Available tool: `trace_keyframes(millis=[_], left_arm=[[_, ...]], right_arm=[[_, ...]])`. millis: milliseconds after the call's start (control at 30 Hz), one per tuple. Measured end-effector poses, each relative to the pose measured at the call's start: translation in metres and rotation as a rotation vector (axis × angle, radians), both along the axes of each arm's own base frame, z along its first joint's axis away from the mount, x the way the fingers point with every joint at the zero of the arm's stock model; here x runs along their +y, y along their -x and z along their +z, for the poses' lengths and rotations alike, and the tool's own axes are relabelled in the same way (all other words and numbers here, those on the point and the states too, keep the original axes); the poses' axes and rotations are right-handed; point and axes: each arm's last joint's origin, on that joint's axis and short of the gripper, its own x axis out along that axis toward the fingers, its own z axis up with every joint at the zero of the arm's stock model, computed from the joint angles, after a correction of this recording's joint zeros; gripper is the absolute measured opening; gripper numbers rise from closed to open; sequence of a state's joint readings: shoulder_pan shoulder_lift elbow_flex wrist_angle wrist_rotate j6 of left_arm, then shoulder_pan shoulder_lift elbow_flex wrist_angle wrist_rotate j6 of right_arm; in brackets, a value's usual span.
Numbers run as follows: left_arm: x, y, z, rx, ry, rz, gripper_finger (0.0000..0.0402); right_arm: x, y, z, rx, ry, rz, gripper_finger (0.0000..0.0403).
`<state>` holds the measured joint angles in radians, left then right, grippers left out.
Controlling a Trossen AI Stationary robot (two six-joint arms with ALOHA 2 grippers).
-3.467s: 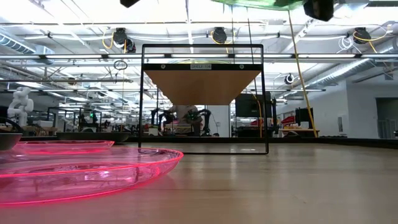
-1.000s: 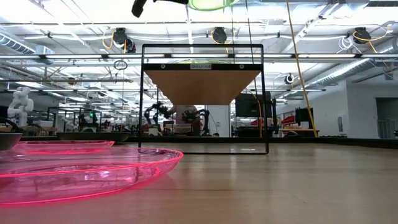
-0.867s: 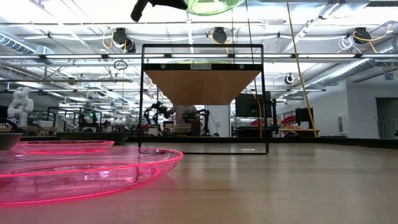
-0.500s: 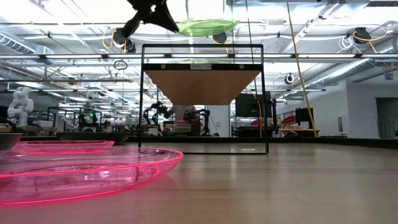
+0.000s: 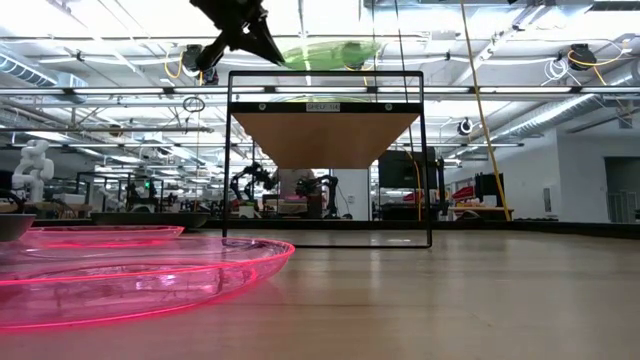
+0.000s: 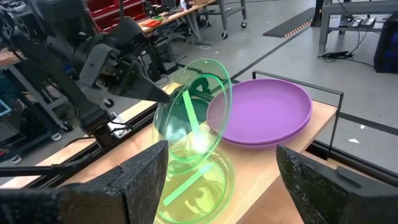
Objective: Place and stack plates onto a shelf
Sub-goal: Stack the green plate on top of the other green plate on the shelf
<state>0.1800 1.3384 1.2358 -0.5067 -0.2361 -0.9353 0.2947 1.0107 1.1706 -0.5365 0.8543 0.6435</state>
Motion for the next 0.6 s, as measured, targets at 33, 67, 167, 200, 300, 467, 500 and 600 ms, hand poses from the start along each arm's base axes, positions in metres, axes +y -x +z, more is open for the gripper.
trace_keyframes(millis=[33, 67, 167, 200, 300, 467, 500, 600], left_arm=[[0.0006, 0.0008, -0.001, 0.009, 0.01, 0.008, 0.0003], [0.0012, 0.0019, -0.0022, 0.021, 0.02, 0.016, 0.0003], [0.002, 0.0048, -0.0057, 0.057, 0.043, 0.034, 0.0003], [0.0019, 0.0055, -0.0065, 0.067, 0.048, 0.035, 0.0003], [0.0014, 0.006, -0.0075, 0.073, 0.064, 0.031, 0.0003], [-0.0013, 0.0039, -0.0081, 0.061, 0.086, 0.033, 0.0003], [-0.0021, 0.0031, -0.0088, 0.063, 0.088, 0.031, 0.0003], [-0.0057, 0.0018, -0.0098, 0.061, 0.101, 0.029, 0.0003]], right_arm=[[0.0, 0.0, 0.0, 0.001, 0.001, 0.0, 0.0277], [0.0, 0.0, 0.0, 0.001, 0.002, 0.0, 0.0277], [-0.0001, 0.0003, -0.0005, 0.008, 0.005, 0.0, 0.0277], [-0.0002, 0.0004, -0.0009, 0.012, 0.006, 0.0, 0.0277], [-0.0002, 0.0006, -0.0012, 0.016, 0.007, 0.0, 0.0277], [-0.0002, 0.0006, -0.0012, 0.015, 0.007, -0.001, 0.0276], [-0.0002, 0.0006, -0.0011, 0.015, 0.007, -0.002, 0.0277], [-0.0003, 0.0006, -0.0011, 0.014, 0.007, -0.003, 0.0276]])
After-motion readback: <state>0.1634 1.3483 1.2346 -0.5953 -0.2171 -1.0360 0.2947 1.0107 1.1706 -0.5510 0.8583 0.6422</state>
